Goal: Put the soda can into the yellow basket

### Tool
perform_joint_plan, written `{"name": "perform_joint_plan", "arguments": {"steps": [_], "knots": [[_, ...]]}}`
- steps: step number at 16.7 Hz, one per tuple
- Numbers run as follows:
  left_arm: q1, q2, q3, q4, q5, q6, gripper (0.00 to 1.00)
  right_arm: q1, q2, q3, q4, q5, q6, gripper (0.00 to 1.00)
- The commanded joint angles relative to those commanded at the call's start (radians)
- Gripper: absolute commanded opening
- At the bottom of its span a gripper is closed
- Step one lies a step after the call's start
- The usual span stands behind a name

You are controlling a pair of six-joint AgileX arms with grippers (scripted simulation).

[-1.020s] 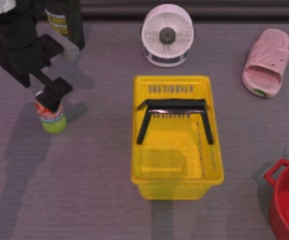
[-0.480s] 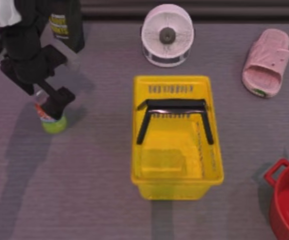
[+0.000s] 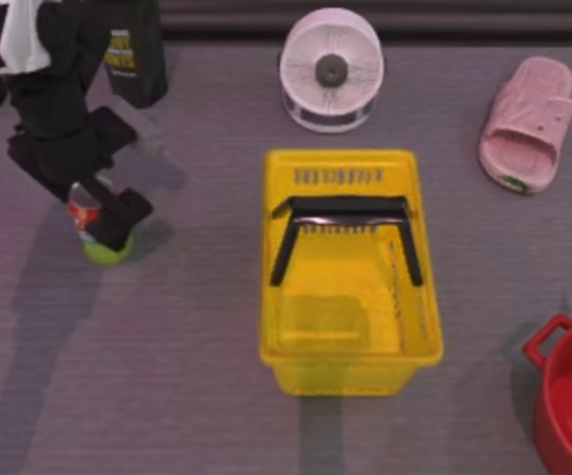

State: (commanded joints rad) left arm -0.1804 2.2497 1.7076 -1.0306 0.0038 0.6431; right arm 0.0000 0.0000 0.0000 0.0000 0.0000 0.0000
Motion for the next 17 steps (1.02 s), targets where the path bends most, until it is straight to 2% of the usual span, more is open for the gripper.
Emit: {"name": "perform_joint_plan", "arguments": {"steps": [12,17], "knots": [[0.0,0.0,0.0,0.0,0.0,0.0,0.02,0.0,0.0,0.0,0.0,0.0,0.0,1.0],[0.0,0.0,0.0,0.0,0.0,0.0,0.0,0.0,0.0,0.0,0.0,0.0,0.0,1.0]]}}
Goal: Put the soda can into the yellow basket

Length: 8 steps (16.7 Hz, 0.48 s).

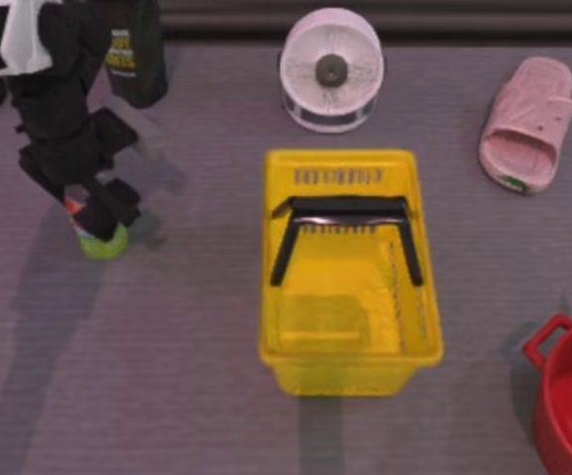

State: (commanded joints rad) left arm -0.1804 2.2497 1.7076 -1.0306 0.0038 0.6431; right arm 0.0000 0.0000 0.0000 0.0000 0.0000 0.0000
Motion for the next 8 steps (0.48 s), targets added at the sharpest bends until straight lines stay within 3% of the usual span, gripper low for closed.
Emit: {"name": "perform_joint_plan", "arguments": {"steps": [5,8], "knots": [[0.001,-0.003,-0.001,0.0,0.0,0.001,0.0,0.0,0.0,0.0,0.0,0.0,0.0,1.0],[-0.009,-0.004,-0.014,0.064,0.052,-0.017,0.0,0.0,0.0,0.0,0.0,0.0,0.0,1.0]]}}
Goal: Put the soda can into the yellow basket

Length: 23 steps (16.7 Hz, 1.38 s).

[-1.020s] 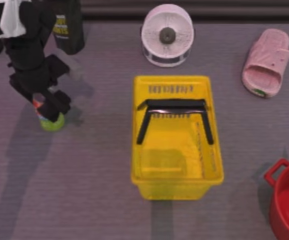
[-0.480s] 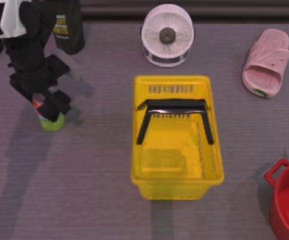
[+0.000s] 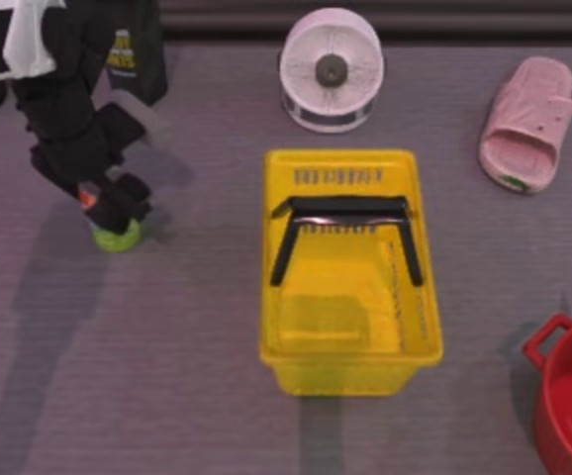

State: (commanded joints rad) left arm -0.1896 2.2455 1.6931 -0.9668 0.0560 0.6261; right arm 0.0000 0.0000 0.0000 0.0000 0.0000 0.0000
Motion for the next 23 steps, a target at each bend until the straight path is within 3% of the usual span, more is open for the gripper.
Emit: {"name": "perform_joint_plan", "arguments": {"steps": [2,5,14,17,20,23], "knots": [[-0.011,-0.003,-0.02,0.095,0.073,-0.03,0.0,0.0,0.0,0.0,0.0,0.0,0.0,1.0],[-0.031,-0.009,-0.066,0.315,0.228,-0.101,0.0,0.0,0.0,0.0,0.0,0.0,0.0,1.0],[-0.101,-0.071,-0.296,1.221,0.829,-0.407,0.0,0.0,0.0,0.0,0.0,0.0,0.0,1.0],[-0.12,-0.113,-0.369,1.48,1.007,-0.496,0.0,0.0,0.0,0.0,0.0,0.0,0.0,1.0],[-0.134,-0.154,-0.417,1.653,1.138,-0.555,0.0,0.0,0.0,0.0,0.0,0.0,0.0,1.0],[-0.141,-0.18,-0.438,1.73,1.203,-0.58,0.0,0.0,0.0,0.0,0.0,0.0,0.0,1.0]]}}
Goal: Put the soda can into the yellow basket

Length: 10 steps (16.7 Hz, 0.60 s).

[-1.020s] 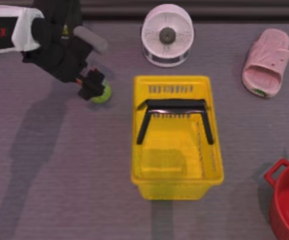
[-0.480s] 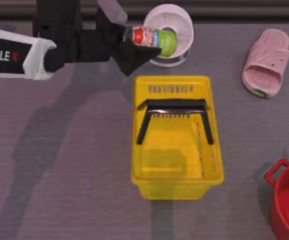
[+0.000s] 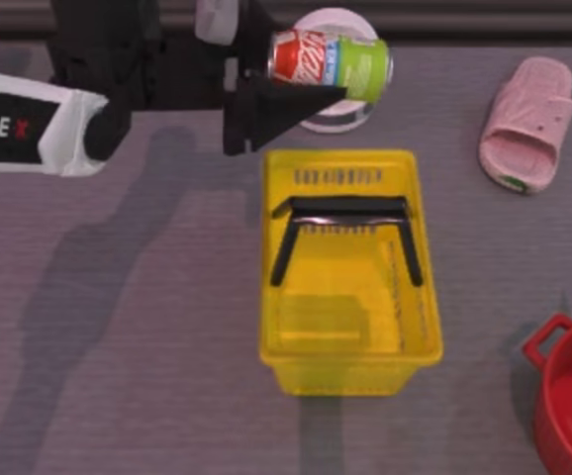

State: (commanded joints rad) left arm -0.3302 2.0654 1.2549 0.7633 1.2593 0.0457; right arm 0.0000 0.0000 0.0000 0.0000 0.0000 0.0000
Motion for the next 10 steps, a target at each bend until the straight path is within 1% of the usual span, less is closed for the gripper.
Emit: {"name": "perform_joint_plan", "arguments": {"steps": [6,8,10], "knots": [[0.005,0.005,0.002,0.006,0.003,0.001,0.0,0.0,0.0,0.0,0.0,0.0,0.0,1.0],[0.006,0.04,-0.005,0.044,0.006,0.0,0.0,0.0,0.0,0.0,0.0,0.0,0.0,1.0],[0.012,0.1,-0.018,0.122,0.007,-0.001,0.0,0.0,0.0,0.0,0.0,0.0,0.0,1.0]]}}
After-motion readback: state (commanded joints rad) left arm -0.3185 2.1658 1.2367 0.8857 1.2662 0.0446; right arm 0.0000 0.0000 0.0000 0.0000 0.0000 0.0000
